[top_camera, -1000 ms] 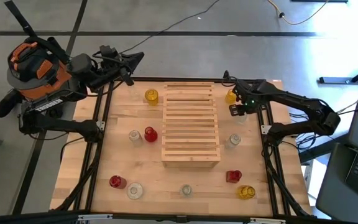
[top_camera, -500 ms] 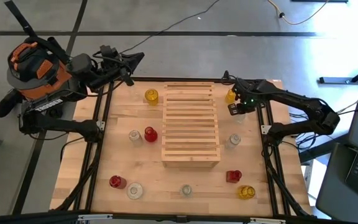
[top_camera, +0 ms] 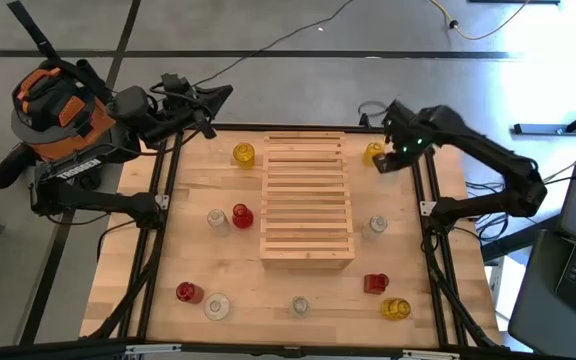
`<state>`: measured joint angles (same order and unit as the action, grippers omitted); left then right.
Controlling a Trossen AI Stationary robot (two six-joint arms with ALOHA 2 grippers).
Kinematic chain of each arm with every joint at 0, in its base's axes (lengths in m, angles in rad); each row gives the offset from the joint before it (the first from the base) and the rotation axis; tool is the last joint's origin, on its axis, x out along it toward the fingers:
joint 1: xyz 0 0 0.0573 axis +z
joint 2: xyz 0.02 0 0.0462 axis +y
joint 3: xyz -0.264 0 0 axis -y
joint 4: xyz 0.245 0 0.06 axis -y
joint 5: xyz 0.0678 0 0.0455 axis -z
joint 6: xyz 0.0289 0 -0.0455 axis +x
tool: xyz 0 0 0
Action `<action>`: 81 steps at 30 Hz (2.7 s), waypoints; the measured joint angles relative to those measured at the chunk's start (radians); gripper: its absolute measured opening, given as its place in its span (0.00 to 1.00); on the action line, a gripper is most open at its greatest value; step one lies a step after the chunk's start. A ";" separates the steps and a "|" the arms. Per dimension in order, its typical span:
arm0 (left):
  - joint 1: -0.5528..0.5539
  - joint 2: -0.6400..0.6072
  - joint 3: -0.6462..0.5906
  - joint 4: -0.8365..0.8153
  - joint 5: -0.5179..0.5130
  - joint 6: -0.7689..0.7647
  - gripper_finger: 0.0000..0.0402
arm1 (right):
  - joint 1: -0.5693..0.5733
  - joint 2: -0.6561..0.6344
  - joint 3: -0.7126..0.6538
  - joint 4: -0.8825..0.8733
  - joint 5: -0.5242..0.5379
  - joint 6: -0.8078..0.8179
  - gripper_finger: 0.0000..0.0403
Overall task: Sort vases onto shelf
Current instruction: Put the transparent vase on the shelf, then put the yellow vase on the shelf
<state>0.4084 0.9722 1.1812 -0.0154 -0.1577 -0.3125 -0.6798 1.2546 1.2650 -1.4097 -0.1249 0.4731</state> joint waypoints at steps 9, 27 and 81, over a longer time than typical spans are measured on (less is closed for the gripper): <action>0.000 0.000 0.000 -0.003 -0.005 0.008 0.00 | 0.115 0.156 0.478 -0.042 0.111 -0.003 0.13; 0.001 0.000 0.000 -0.013 0.076 -0.031 0.00 | 0.176 0.649 0.994 -0.163 0.152 -0.145 0.13; 0.002 0.000 0.000 -0.082 0.093 -0.044 0.00 | 0.202 0.748 0.999 0.082 -0.001 -0.107 0.42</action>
<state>0.4103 0.9722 1.1812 -0.0975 -0.0647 -0.3565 -0.4778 2.0025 2.2645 -1.3278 -0.1255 0.3660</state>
